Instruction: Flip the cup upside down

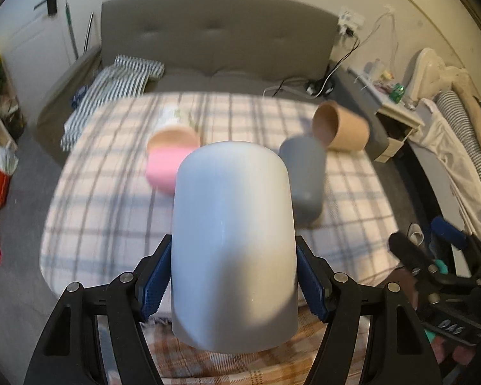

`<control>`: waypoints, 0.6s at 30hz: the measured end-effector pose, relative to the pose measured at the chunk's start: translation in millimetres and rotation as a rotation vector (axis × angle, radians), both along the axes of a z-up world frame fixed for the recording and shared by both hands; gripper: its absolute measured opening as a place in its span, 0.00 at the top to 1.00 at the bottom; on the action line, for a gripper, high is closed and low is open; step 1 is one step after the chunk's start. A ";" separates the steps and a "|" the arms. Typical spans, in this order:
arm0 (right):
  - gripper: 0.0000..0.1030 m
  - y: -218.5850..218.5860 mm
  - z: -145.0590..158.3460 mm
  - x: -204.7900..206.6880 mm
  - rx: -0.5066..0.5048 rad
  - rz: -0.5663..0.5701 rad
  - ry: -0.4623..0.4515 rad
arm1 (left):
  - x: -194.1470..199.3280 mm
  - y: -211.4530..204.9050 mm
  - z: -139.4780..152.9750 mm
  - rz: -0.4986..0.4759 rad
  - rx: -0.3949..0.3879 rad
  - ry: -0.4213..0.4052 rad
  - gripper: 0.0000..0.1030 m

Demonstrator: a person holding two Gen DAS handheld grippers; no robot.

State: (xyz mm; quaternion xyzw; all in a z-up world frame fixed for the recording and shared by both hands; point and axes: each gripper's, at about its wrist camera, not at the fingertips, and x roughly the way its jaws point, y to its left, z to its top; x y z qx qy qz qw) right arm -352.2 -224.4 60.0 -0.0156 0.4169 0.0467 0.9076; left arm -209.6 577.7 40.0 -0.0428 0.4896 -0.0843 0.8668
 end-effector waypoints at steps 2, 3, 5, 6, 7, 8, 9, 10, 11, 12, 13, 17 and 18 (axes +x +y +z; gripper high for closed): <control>0.00 2.7 -5.5 1.0 -0.005 0.010 0.018 | -25.0 26.6 1.9 0.007 0.000 0.024 0.30; 0.00 3.2 -7.5 1.6 -0.009 0.012 0.023 | -16.2 7.9 -1.1 0.010 -0.004 0.030 0.30; 0.00 4.4 -10.8 3.5 -0.024 0.013 0.031 | -18.5 26.9 -13.3 0.012 -0.004 0.046 0.30; 0.00 4.8 -12.9 4.6 -0.026 0.011 0.035 | -19.7 35.6 -18.6 0.011 0.001 0.051 0.30; 0.00 5.3 -14.8 6.1 -0.026 0.009 0.040 | -2.0 31.8 -23.0 0.010 0.004 0.060 0.30; 0.00 5.3 -16.7 8.3 -0.027 0.008 0.047 | 16.0 -1.9 -24.5 0.008 0.015 0.068 0.30; 0.00 5.5 -18.7 10.7 -0.032 0.007 0.056 | 20.6 -15.2 -29.3 -0.002 0.022 0.072 0.30; 0.00 6.2 -20.6 13.1 -0.037 0.008 0.062 | 25.7 -16.9 -31.7 -0.005 0.025 0.074 0.30; 0.00 6.6 -22.2 14.8 -0.042 0.009 0.068 | 23.2 -8.1 -32.8 -0.007 0.025 0.074 0.30; 0.00 7.0 -24.7 17.0 -0.046 0.010 0.074 | 18.1 2.3 -34.0 -0.007 0.023 0.078 0.30; 0.00 7.7 -25.0 18.8 -0.048 0.010 0.079 | 13.1 11.9 -34.7 -0.010 0.024 0.080 0.30; 0.00 9.2 -31.3 26.4 -0.057 0.015 0.097 | 12.1 22.8 -45.2 -0.019 0.027 0.066 0.28; 0.00 9.5 -32.9 28.7 -0.061 0.015 0.103 | 9.4 25.2 -47.6 -0.021 0.025 0.062 0.28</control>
